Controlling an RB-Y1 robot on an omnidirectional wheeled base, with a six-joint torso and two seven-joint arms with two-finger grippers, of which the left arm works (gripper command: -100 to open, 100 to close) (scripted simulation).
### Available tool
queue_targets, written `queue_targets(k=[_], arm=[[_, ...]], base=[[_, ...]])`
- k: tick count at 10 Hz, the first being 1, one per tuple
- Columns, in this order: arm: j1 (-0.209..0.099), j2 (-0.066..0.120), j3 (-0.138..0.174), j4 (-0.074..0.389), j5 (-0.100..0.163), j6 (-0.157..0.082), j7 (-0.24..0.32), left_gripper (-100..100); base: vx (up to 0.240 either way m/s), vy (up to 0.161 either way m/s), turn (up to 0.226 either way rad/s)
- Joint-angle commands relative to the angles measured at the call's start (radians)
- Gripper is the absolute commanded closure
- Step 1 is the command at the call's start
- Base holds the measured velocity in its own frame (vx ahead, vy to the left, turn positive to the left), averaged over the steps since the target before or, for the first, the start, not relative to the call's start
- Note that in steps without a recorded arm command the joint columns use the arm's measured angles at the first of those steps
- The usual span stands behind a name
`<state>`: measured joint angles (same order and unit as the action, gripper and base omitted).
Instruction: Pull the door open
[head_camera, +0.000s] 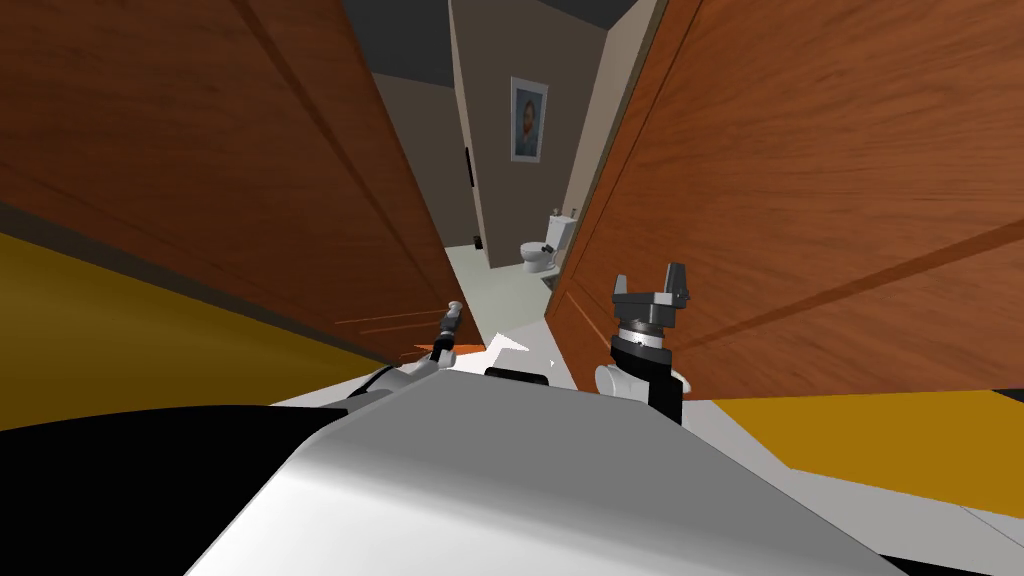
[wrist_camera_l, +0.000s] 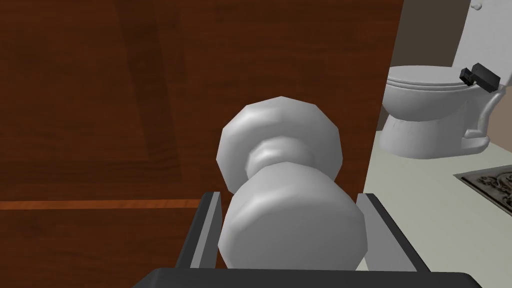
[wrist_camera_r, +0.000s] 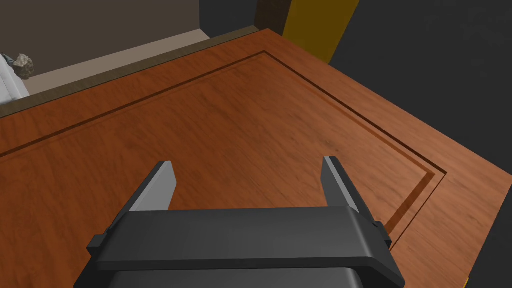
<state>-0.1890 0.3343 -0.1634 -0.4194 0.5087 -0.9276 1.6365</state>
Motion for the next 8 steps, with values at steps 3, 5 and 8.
queue_targets(k=[3,5,8], arm=[[0.009,0.008,-0.022,-0.014,-0.014,0.0,0.02,100],[0.019,0.017,-0.052,-0.021,-0.031,-0.008,0.046,100],[0.027,0.035,-0.093,-0.03,-0.053,-0.023,0.083,100]], base=[[-0.178,0.029,-0.054],[-0.177,0.013,-0.05],[-0.194,0.038,-0.045]])
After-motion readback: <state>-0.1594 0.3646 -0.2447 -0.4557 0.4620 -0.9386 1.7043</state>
